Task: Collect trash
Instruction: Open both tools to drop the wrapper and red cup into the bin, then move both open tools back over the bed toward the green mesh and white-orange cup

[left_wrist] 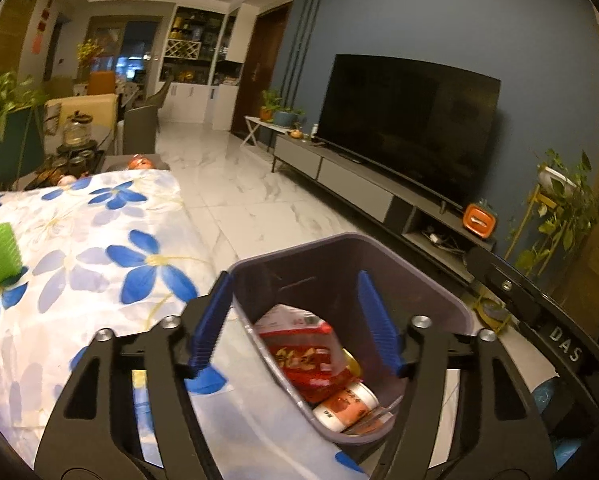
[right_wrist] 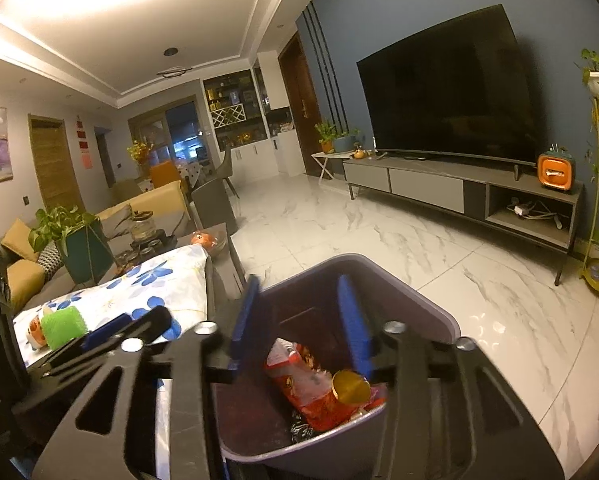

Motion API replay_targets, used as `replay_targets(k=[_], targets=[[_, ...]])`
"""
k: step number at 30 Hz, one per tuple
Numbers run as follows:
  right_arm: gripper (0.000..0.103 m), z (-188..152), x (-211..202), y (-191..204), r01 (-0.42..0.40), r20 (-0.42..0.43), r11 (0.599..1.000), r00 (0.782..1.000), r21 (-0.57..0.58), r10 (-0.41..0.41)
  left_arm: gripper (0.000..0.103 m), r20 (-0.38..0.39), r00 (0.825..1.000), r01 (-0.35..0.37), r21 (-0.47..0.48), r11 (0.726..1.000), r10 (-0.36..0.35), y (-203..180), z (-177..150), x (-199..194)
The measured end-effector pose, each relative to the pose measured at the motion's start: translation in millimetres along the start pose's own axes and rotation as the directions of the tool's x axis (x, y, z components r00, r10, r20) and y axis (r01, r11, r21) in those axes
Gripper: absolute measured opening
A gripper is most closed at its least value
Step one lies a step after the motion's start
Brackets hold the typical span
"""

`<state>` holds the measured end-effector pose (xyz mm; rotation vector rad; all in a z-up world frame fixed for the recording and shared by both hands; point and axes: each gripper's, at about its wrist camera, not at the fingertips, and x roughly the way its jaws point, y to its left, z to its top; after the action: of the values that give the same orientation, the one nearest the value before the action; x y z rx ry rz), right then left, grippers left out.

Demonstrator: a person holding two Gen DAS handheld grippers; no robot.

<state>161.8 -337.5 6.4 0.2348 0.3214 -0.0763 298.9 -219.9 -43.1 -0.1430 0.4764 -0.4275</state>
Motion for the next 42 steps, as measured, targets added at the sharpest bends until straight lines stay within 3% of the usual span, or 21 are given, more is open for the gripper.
replay_targets(k=[2,8,18,32,42], targets=[[0.053,-2.5,-4.3,0.3,0.01,0.002,1.0,1.0,0.005,-0.01,0.078,0.011,1.0,-0.024,-0.016,1.0,0.024,6.8,-2.1,-7.6],[0.068,-6.5,-8.4,11.0,0.021,0.001,1.0,1.0,0.006,-0.021,0.088,0.041,0.991,-0.123,-0.05,0.991,0.125,27.9,-8.4,-36.5],[0.075,-10.1,-7.8,37.5,-0.011,-0.011,1.0,1.0,-0.019,0.01,0.093,0.069,0.958,-0.273,-0.077,0.959,0.279,69.7,-13.8,-83.7],[0.077,-29.1,4.8,115.4,-0.143,-0.063,0.987,0.988,-0.066,0.139,0.094,0.08,0.883,-0.446,-0.161,0.88,0.462,157.0,-25.4,-156.8],[0.078,-48.1,42.0,224.4,-0.318,-0.172,0.934,0.941,-0.162,0.291,0.095,0.079,0.808,-0.549,-0.257,0.795,0.583,226.5,-23.6,-197.3]])
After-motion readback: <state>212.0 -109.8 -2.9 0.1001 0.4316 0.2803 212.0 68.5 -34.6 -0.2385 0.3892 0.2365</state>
